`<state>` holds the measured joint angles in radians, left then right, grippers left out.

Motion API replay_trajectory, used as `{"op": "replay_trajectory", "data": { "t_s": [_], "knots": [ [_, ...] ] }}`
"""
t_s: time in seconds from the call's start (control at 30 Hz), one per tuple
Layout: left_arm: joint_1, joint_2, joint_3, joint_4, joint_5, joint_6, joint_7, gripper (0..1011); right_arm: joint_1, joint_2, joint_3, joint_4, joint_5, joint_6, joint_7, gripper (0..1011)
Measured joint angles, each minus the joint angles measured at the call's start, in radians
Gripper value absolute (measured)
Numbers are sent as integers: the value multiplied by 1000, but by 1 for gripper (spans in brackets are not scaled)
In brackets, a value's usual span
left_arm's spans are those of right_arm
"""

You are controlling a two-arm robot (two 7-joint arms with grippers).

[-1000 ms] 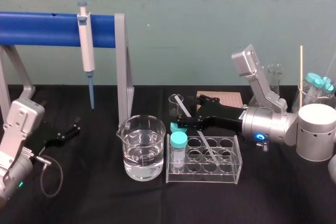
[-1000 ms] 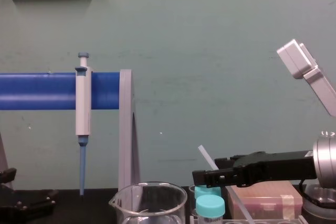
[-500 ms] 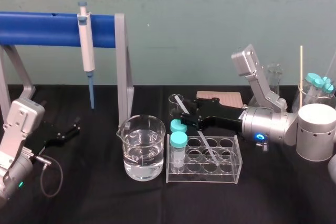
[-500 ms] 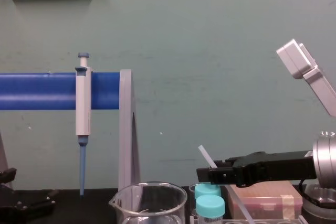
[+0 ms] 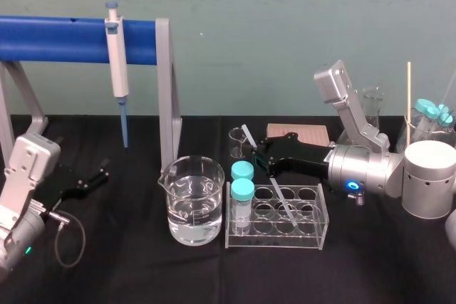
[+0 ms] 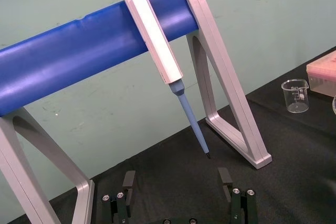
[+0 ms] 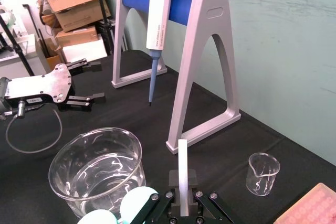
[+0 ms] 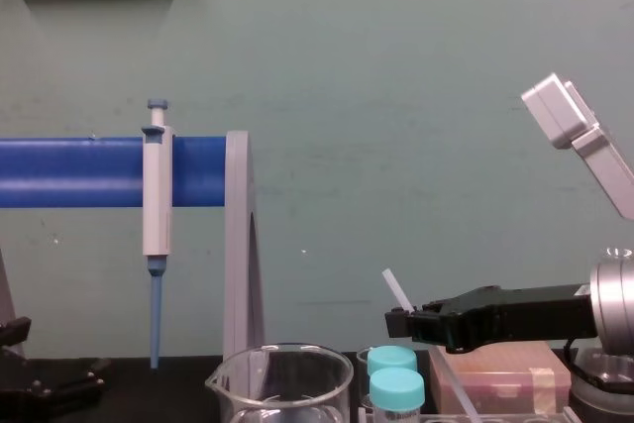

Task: Pick up the stirring rod with one hand, then place it down.

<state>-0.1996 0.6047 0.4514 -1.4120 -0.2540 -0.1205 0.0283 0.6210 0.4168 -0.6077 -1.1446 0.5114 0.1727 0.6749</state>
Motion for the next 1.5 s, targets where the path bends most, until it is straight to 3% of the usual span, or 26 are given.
{"op": "replay_trajectory", "data": {
  "t_s": [0.23, 0.33, 0.37, 0.47, 0.7, 0.8, 0.9, 1.2, 1.5],
  "knots": [
    [0, 0, 0, 0, 0, 0, 0, 1000, -6, 1, 5, -8, -1, -15, -6, 72],
    [0, 0, 0, 0, 0, 0, 0, 1000, -43, 4, 33, -40, -6, -80, -47, 71],
    [0, 0, 0, 0, 0, 0, 0, 1000, -43, 4, 33, -40, -6, -80, -47, 71],
    [0, 0, 0, 0, 0, 0, 0, 1000, -90, 9, 66, -90, -27, -166, -96, 72],
    [0, 0, 0, 0, 0, 0, 0, 1000, -171, 26, 124, -181, -56, -310, -151, 71],
    [0, 0, 0, 0, 0, 0, 0, 1000, -224, 34, 166, -238, -56, -381, -174, 71],
    [0, 0, 0, 0, 0, 0, 0, 1000, -259, 36, 200, -278, -42, -418, -186, 71],
    [0, 0, 0, 0, 0, 0, 0, 1000, -321, 32, 301, -378, 11, -461, -215, 71],
    [0, 0, 0, 0, 0, 0, 0, 1000, -346, 20, 353, -405, 54, -447, -212, 71]
  ]
}}
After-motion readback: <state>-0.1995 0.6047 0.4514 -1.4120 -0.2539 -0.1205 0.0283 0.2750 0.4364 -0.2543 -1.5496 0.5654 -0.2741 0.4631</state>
